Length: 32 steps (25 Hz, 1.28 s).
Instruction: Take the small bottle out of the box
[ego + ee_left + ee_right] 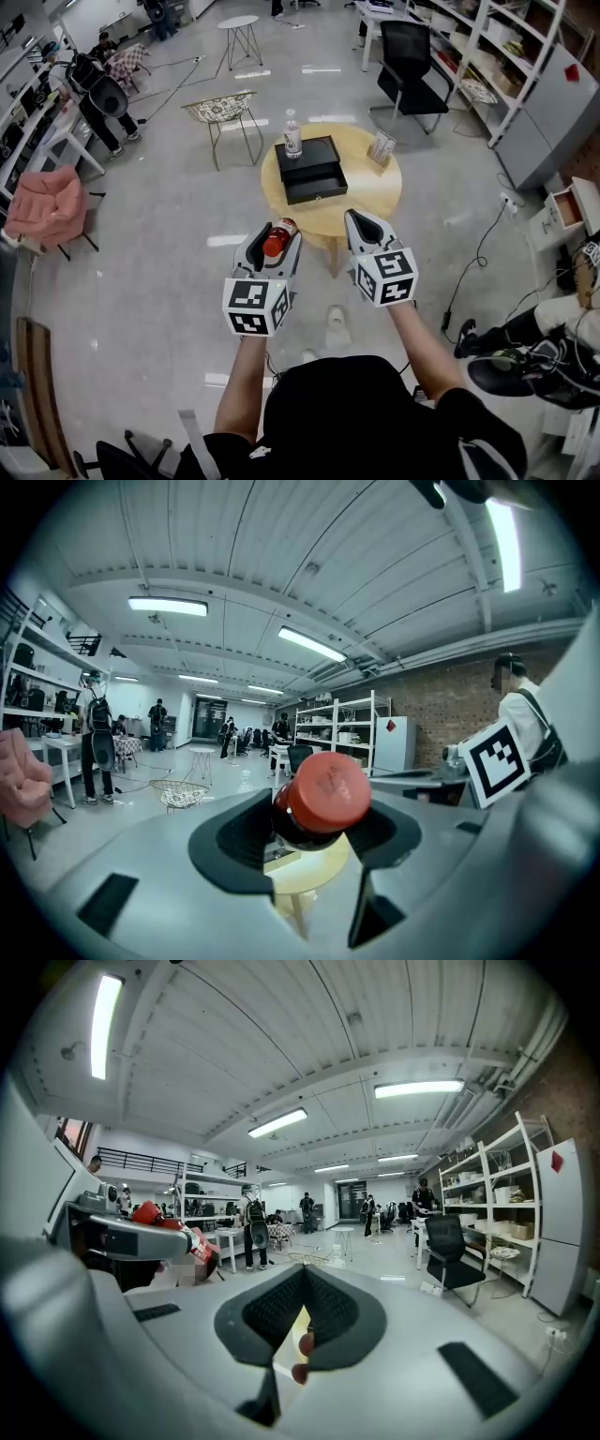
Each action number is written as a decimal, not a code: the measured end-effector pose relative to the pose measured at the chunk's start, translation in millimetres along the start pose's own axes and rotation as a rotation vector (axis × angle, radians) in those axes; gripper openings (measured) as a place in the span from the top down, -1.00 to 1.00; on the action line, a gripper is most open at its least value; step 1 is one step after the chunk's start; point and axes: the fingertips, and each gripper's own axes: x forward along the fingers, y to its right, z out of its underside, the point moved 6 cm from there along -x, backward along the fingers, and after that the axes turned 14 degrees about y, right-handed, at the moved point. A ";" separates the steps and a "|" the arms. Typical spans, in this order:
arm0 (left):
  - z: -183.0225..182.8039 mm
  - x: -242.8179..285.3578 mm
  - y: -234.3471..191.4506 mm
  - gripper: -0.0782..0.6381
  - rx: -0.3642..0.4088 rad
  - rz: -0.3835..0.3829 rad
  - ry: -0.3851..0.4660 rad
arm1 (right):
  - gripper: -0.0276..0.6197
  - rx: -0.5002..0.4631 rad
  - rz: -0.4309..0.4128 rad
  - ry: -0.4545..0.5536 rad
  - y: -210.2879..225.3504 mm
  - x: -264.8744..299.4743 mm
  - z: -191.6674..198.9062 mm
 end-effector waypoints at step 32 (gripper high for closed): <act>-8.5 -34.7 40.2 0.13 -0.013 0.056 0.038 | 0.91 -0.077 -0.001 0.043 -24.9 -60.1 -23.4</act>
